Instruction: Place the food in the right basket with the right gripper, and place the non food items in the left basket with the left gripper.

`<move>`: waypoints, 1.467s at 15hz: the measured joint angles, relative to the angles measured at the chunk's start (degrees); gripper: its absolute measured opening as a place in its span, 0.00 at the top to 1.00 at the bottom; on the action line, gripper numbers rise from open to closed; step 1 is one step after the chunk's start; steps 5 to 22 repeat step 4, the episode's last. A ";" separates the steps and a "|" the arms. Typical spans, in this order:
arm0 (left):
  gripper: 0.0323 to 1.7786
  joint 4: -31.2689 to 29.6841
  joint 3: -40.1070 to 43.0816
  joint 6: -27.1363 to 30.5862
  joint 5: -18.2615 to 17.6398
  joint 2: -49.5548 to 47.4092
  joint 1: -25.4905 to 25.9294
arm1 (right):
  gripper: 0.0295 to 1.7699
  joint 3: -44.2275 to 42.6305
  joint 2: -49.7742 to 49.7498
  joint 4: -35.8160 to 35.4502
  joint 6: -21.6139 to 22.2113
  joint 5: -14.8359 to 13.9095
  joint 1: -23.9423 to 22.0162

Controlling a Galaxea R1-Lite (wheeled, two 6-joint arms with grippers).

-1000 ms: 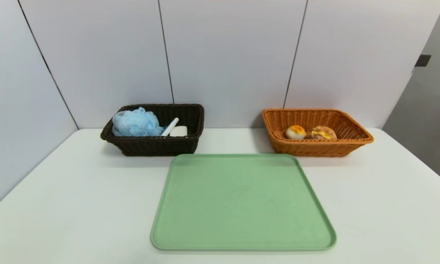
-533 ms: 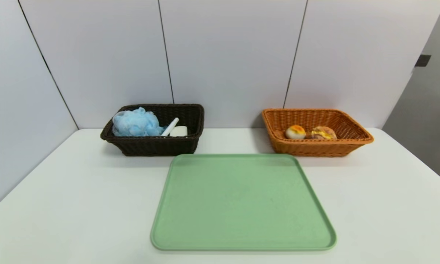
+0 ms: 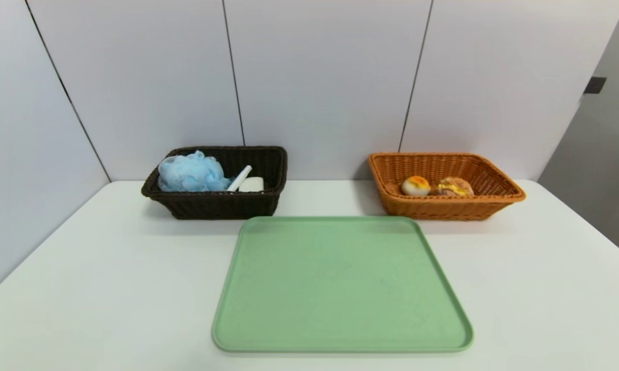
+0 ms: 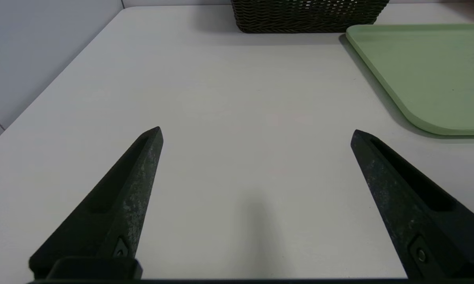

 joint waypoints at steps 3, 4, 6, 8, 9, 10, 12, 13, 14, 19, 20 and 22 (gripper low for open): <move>0.05 0.00 0.02 -0.02 0.00 0.00 0.02 | 0.04 0.00 0.00 -0.02 0.07 0.04 0.00; 0.05 0.00 0.00 0.02 0.02 0.00 0.00 | 0.04 0.00 0.00 0.02 0.13 0.00 0.00; 0.05 0.00 0.00 0.02 0.02 0.00 0.00 | 0.04 0.00 0.00 0.02 0.13 0.00 0.00; 0.05 0.00 0.00 0.02 0.02 0.00 0.00 | 0.04 0.00 0.00 0.02 0.13 0.00 0.00; 0.05 0.00 0.00 0.02 0.02 0.00 0.00 | 0.04 0.00 0.00 0.02 0.13 0.00 0.00; 0.05 0.00 0.00 0.02 0.02 0.00 0.00 | 0.04 0.00 0.00 0.02 0.13 0.00 0.00; 0.05 0.00 0.00 0.02 0.02 0.00 0.00 | 0.04 0.00 0.00 0.02 0.13 0.00 0.00; 0.05 0.00 0.00 0.02 0.02 0.00 0.00 | 0.04 0.00 0.00 0.02 0.13 0.00 0.00; 0.05 0.00 0.00 0.02 0.02 0.00 0.00 | 0.04 0.00 0.00 0.02 0.13 0.00 0.00; 0.05 0.00 0.00 0.02 0.02 0.00 0.00 | 0.04 0.00 0.00 0.02 0.13 0.00 0.00; 0.05 0.00 0.00 0.02 0.02 0.00 0.00 | 0.04 0.00 0.00 0.02 0.13 0.00 0.00; 0.05 0.00 0.00 0.02 0.02 0.00 0.00 | 0.04 0.00 0.00 0.02 0.13 0.00 0.00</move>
